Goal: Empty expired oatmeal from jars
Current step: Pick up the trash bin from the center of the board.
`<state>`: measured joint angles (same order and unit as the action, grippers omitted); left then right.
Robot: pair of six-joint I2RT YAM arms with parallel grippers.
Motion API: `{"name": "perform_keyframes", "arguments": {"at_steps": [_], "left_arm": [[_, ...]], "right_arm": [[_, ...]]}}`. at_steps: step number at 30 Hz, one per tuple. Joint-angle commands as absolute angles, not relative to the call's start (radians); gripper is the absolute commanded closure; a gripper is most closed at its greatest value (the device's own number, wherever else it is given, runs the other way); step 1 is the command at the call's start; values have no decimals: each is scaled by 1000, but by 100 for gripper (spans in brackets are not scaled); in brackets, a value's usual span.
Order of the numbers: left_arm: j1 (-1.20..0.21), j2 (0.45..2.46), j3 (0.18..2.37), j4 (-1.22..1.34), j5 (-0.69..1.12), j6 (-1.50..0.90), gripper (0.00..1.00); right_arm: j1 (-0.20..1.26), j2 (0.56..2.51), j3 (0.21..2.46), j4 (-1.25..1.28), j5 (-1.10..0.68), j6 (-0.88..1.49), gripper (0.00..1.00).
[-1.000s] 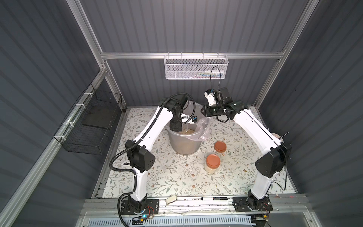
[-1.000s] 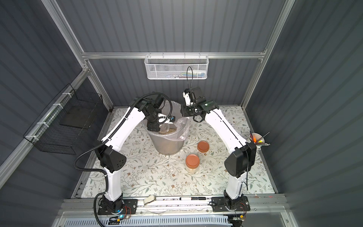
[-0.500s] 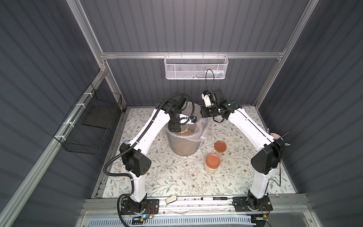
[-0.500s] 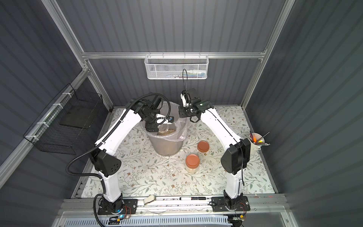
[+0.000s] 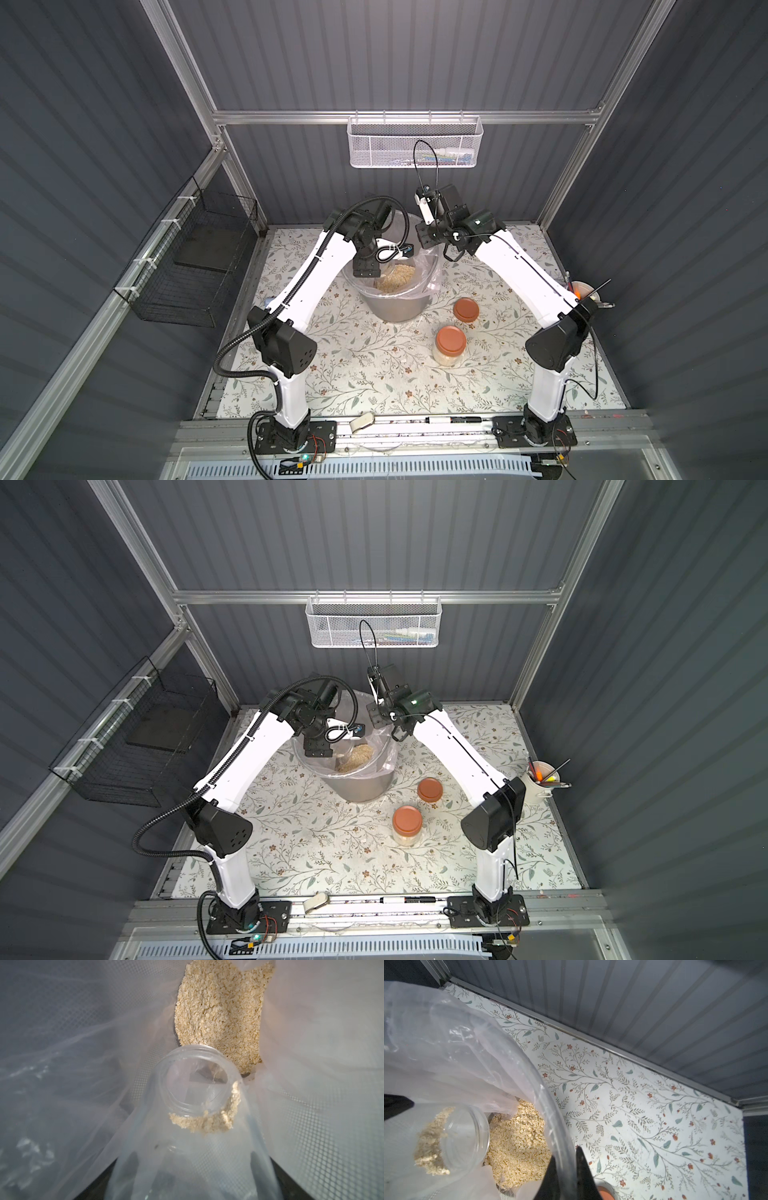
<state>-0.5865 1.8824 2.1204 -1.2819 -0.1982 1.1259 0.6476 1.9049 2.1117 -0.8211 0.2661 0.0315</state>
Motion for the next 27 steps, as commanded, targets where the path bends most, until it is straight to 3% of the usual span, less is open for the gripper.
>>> {"name": "perform_keyframes", "arguments": {"at_steps": [1, 9, 17, 22, 27], "left_arm": [[-610, 1824, 2048, -1280, -172, 1099, 100], [-612, 1728, 1829, -1183, -233, 1032, 100], [-589, 1624, 1750, -1109, -239, 1053, 100], [-559, 1567, 1628, -1028, -153, 1038, 100], [-506, 1564, 1643, -986, -142, 1050, 100]], "right_arm": [[681, 1837, 2128, -602, 457, -131, 100], [754, 1874, 2175, -476, 622, -375, 100], [776, 1921, 2228, -503, 645, -375, 100], [778, 1925, 2229, -482, 655, -391, 100], [778, 1923, 2229, -504, 637, -368, 100]]}}
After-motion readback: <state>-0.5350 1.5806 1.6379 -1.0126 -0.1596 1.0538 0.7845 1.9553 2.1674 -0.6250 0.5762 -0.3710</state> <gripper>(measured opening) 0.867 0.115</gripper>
